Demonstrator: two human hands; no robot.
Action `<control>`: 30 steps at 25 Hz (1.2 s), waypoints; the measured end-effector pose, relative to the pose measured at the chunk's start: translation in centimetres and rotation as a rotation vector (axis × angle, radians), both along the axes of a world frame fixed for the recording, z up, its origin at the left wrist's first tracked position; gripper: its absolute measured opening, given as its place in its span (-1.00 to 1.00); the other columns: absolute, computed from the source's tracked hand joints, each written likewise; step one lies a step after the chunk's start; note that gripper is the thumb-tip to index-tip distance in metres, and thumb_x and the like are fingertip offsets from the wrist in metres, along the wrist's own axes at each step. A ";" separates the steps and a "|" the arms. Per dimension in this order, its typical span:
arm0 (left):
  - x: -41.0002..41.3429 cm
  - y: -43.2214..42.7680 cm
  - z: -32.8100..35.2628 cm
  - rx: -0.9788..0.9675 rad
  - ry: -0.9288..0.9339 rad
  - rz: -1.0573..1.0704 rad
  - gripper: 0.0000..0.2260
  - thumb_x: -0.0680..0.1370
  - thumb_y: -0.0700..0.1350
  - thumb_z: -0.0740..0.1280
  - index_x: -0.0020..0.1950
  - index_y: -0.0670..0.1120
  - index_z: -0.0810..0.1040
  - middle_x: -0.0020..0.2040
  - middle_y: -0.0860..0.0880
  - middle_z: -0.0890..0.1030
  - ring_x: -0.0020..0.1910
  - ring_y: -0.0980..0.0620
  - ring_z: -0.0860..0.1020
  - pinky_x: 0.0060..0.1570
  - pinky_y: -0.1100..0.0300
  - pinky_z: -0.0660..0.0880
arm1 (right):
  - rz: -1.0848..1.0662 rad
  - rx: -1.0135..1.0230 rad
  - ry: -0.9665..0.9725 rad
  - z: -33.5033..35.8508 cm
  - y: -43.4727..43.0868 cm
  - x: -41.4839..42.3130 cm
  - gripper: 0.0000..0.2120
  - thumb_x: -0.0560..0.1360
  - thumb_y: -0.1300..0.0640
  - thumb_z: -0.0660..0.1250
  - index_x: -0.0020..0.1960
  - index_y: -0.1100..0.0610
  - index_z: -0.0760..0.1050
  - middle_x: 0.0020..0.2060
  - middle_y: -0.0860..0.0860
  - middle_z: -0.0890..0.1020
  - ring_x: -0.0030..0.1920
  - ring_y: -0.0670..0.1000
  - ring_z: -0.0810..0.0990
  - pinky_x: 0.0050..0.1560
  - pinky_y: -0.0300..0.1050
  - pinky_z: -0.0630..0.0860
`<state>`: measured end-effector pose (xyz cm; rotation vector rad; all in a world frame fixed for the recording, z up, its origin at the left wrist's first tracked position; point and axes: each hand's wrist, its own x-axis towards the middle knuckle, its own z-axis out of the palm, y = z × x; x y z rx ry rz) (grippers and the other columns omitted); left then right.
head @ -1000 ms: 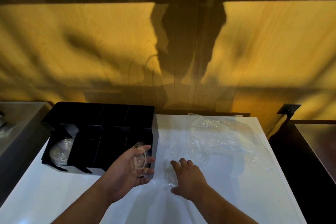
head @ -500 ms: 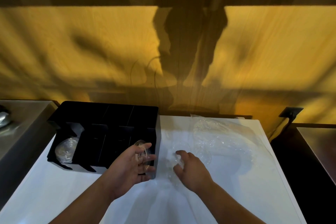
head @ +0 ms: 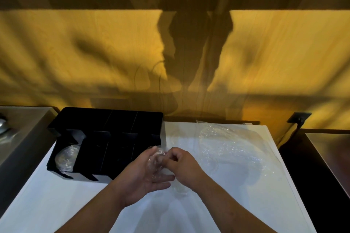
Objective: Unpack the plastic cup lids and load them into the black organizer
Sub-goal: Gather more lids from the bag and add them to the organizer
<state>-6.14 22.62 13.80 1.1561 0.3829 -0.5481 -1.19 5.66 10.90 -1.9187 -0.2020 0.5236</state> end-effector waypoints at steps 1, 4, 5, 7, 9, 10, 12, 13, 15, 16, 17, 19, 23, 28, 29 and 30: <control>0.0 0.0 -0.1 0.003 -0.003 0.003 -0.60 0.67 0.21 0.28 0.36 0.01 0.65 0.37 -0.19 0.63 0.27 -0.28 0.65 0.31 -0.21 0.57 | -0.011 -0.052 -0.041 -0.2 0.4 0.0 -0.72 0.53 -0.22 0.44 -0.10 -0.03 0.52 -0.30 -0.10 0.61 -0.31 -0.13 0.60 -0.38 -0.40 0.46; 0.1 0.4 -0.5 0.068 -0.007 0.067 -0.69 0.58 0.13 0.41 0.27 0.06 0.67 0.32 -0.27 0.62 0.16 -0.24 0.71 0.19 -0.21 0.63 | -0.052 -0.174 -0.226 -1.6 0.3 0.2 -0.66 0.55 -0.33 0.32 -0.20 -0.11 0.38 -0.34 -0.09 0.51 -0.35 -0.11 0.51 -0.39 -0.33 0.38; 0.1 0.6 -0.6 0.078 -0.010 0.091 -0.70 0.58 0.12 0.41 0.29 0.11 0.67 0.30 -0.29 0.62 0.11 -0.24 0.72 0.13 -0.19 0.64 | -0.053 -0.241 -0.311 -2.4 -0.2 0.4 -0.63 0.59 -0.32 0.25 -0.23 -0.11 0.34 -0.35 -0.08 0.48 -0.35 -0.10 0.49 -0.36 -0.31 0.33; 0.0 1.1 -0.7 0.073 -0.004 0.138 -0.71 0.59 0.09 0.40 0.32 0.19 0.64 0.24 -0.28 0.66 0.05 -0.28 0.73 0.01 -0.13 0.66 | 0.009 -0.413 -0.407 -4.6 -1.7 0.7 -0.68 0.64 -0.22 0.22 -0.20 -0.06 0.38 -0.29 -0.08 0.51 -0.26 -0.06 0.52 -0.31 -0.20 0.35; -0.2 1.7 -0.8 0.050 0.005 0.189 -0.67 0.53 0.08 0.45 0.30 0.13 0.67 0.18 -0.28 0.70 0.05 -0.33 0.72 -0.04 -0.11 0.67 | 0.158 -0.608 -0.415 -7.3 -2.9 0.4 -0.79 0.61 -0.15 0.28 0.05 -0.02 0.52 -0.05 -0.03 0.60 -0.04 0.04 0.59 -0.14 -0.09 0.51; -0.4 1.8 -0.8 0.046 0.006 0.208 -0.66 0.50 0.07 0.47 0.27 0.10 0.68 0.17 -0.29 0.71 0.06 -0.36 0.72 -0.05 -0.12 0.67 | 0.251 -0.699 -0.399 -8.5 -3.3 0.1 -0.70 0.58 -0.15 0.30 0.22 -0.02 0.52 0.09 0.00 0.60 0.09 0.07 0.58 -0.02 -0.04 0.57; -0.5 2.0 -1.0 0.044 0.011 0.234 -0.70 0.50 0.03 0.49 0.22 0.06 0.71 0.20 -0.31 0.68 0.08 -0.40 0.71 -0.05 -0.13 0.68 | 0.395 -0.824 -0.363 -10.4 -3.6 -0.1 -0.47 0.53 -0.16 0.36 0.44 -0.03 0.40 0.29 0.03 0.53 0.25 0.13 0.51 0.16 0.04 0.57; -0.5 2.1 -1.0 0.041 0.015 0.246 -0.72 0.51 0.02 0.49 0.22 0.06 0.71 0.23 -0.32 0.66 0.08 -0.41 0.71 -0.05 -0.13 0.68 | 0.428 -0.858 -0.362 -11.1 -3.6 0.0 -0.39 0.51 -0.17 0.39 0.50 -0.03 0.34 0.34 0.05 0.50 0.29 0.15 0.48 0.20 0.06 0.55; -0.5 2.1 -1.0 0.045 0.023 0.257 -0.69 0.48 0.03 0.47 0.21 0.05 0.72 0.25 -0.32 0.65 0.08 -0.41 0.71 -0.08 -0.12 0.68 | 0.473 -0.908 -0.360 -11.8 -3.7 0.4 -0.29 0.49 -0.17 0.43 0.54 -0.02 0.27 0.38 0.08 0.46 0.31 0.19 0.46 0.23 0.08 0.53; -0.4 2.1 -1.0 0.044 0.027 0.256 -0.68 0.48 0.03 0.46 0.22 0.05 0.71 0.25 -0.33 0.64 0.08 -0.40 0.71 -0.08 -0.12 0.68 | 0.492 -0.930 -0.363 -12.1 -3.7 0.5 -0.28 0.48 -0.16 0.45 0.55 -0.01 0.26 0.38 0.09 0.45 0.31 0.20 0.46 0.24 0.09 0.54; -0.4 2.1 -1.0 0.038 0.028 0.252 -0.68 0.49 0.03 0.46 0.23 0.04 0.71 0.26 -0.33 0.64 0.08 -0.40 0.71 -0.08 -0.12 0.68 | 0.504 -0.950 -0.370 -12.2 -3.6 0.5 -0.29 0.49 -0.13 0.45 0.54 0.01 0.28 0.37 0.10 0.45 0.30 0.20 0.47 0.22 0.10 0.55; -0.4 2.1 -1.0 0.027 0.023 0.243 -0.69 0.52 0.01 0.46 0.26 0.03 0.70 0.26 -0.34 0.64 0.07 -0.40 0.71 -0.07 -0.13 0.67 | 0.505 -0.951 -0.371 -12.4 -3.3 0.4 -0.38 0.50 -0.05 0.41 0.50 0.03 0.33 0.31 0.11 0.47 0.25 0.20 0.48 0.16 0.08 0.58; -0.3 2.1 -0.6 0.007 0.015 0.233 -0.63 0.46 0.02 0.49 0.27 0.01 0.69 0.25 -0.35 0.65 0.03 -0.38 0.71 -0.07 -0.13 0.68 | 0.309 -0.810 -0.282 -10.8 -3.1 0.5 -0.67 0.56 0.08 0.22 0.31 0.08 0.50 0.10 0.08 0.64 0.08 0.14 0.62 0.02 -0.01 0.59; 0.0 1.7 0.0 0.014 0.014 0.227 -0.60 0.45 0.11 0.52 0.26 0.03 0.70 0.20 -0.32 0.69 0.03 -0.37 0.72 -0.07 -0.14 0.69 | -0.230 -0.006 0.120 -5.2 -2.8 1.2 -0.82 0.62 0.05 0.32 -0.05 0.16 0.56 -0.22 0.12 0.73 -0.37 0.06 0.65 -0.33 0.00 0.60; 0.0 1.5 0.1 0.019 0.022 0.230 -0.58 0.43 0.14 0.51 0.25 0.05 0.70 0.20 -0.31 0.70 0.05 -0.38 0.72 -0.06 -0.15 0.69 | -0.247 0.152 0.206 -3.9 -2.6 1.4 -0.77 0.63 0.02 0.31 -0.04 0.18 0.56 -0.23 0.15 0.72 -0.41 0.09 0.62 -0.40 -0.03 0.56; 0.1 1.2 0.2 0.027 0.025 0.233 -0.56 0.41 0.17 0.52 0.24 0.06 0.70 0.19 -0.30 0.70 0.07 -0.39 0.71 -0.04 -0.16 0.68 | -0.228 0.242 0.251 -2.6 -2.4 1.5 -0.74 0.65 -0.02 0.28 -0.03 0.17 0.56 -0.23 0.16 0.72 -0.42 0.11 0.60 -0.45 -0.08 0.52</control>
